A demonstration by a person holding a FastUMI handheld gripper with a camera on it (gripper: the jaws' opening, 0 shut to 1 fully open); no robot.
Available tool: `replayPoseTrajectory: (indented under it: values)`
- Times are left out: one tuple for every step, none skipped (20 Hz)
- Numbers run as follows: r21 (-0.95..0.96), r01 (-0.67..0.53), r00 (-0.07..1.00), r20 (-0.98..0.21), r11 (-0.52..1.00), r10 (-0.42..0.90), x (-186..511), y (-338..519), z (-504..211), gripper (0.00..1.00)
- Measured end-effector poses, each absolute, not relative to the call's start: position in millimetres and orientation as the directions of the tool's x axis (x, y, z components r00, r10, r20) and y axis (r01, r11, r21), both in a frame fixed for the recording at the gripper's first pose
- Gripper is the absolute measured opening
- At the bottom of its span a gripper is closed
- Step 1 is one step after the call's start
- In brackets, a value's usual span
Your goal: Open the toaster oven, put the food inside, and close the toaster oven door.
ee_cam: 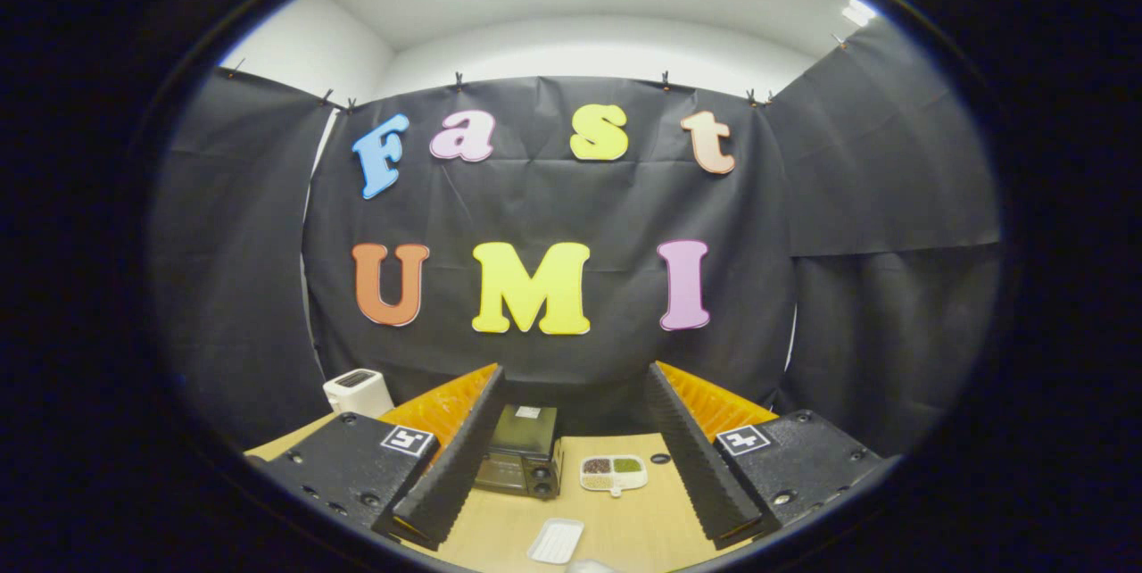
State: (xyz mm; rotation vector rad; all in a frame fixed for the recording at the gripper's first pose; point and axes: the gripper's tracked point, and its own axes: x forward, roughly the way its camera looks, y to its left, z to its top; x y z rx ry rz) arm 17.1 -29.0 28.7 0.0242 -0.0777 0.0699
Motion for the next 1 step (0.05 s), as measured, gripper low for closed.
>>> replayPoseTrajectory:
  values:
    - [0.024,-0.069,0.995,0.079,0.997,0.067,17.1,-29.2,29.0,1.0]
